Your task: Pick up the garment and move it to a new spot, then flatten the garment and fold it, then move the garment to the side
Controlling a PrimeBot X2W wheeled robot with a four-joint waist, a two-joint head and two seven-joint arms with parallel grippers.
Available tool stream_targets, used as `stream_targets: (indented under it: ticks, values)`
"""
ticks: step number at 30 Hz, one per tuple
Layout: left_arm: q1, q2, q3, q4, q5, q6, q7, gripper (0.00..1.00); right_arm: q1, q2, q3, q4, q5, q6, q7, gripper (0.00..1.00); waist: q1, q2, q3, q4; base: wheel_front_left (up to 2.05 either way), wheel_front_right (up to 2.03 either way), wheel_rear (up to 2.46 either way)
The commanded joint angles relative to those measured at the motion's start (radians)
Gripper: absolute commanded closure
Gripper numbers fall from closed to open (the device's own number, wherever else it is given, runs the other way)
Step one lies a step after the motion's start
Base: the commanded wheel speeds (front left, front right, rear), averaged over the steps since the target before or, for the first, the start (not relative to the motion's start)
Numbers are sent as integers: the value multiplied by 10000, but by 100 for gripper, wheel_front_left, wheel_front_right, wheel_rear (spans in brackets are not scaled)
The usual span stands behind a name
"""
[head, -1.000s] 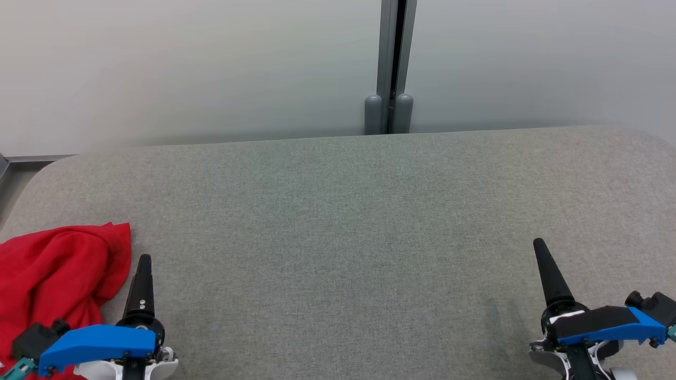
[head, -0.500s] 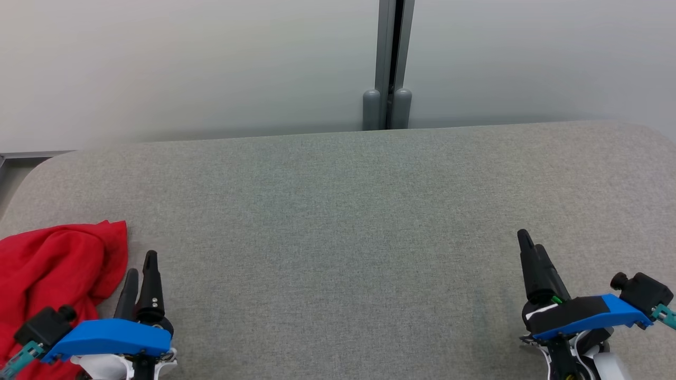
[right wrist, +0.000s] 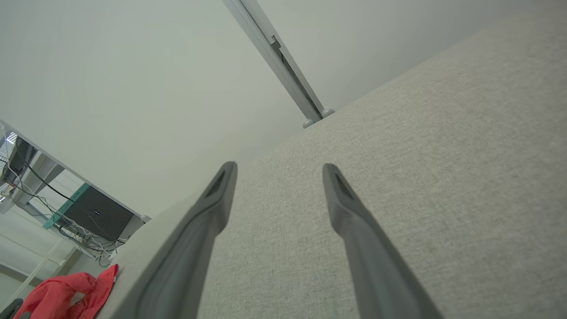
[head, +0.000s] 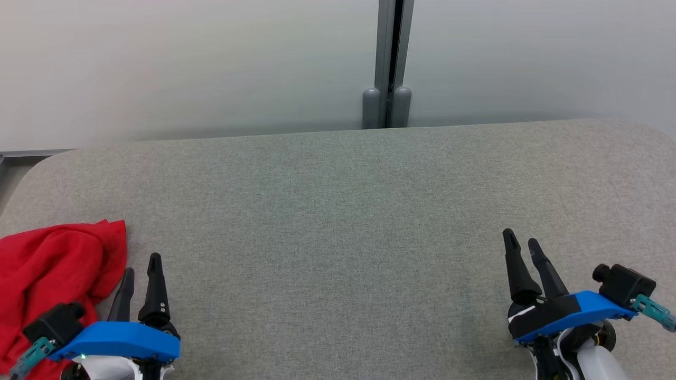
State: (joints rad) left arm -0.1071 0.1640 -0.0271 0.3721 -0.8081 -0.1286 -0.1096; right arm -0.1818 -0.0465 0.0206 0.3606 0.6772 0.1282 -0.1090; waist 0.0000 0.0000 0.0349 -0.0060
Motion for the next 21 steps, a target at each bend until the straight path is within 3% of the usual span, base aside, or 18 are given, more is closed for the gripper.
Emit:
stream_targets:
  ticks: [1,21]
  values:
    - [-268,119,9,-14,326,-18,-118,0,-337,-46,60,-9,-337,23,-126,0,0,0,6,-11,0,0,0]
    - [-47,-64,-14,774,2400,-24,-645,0,-226,-52,268,969,-2535,25,-649,0,0,0,-120,-35,0,0,0]
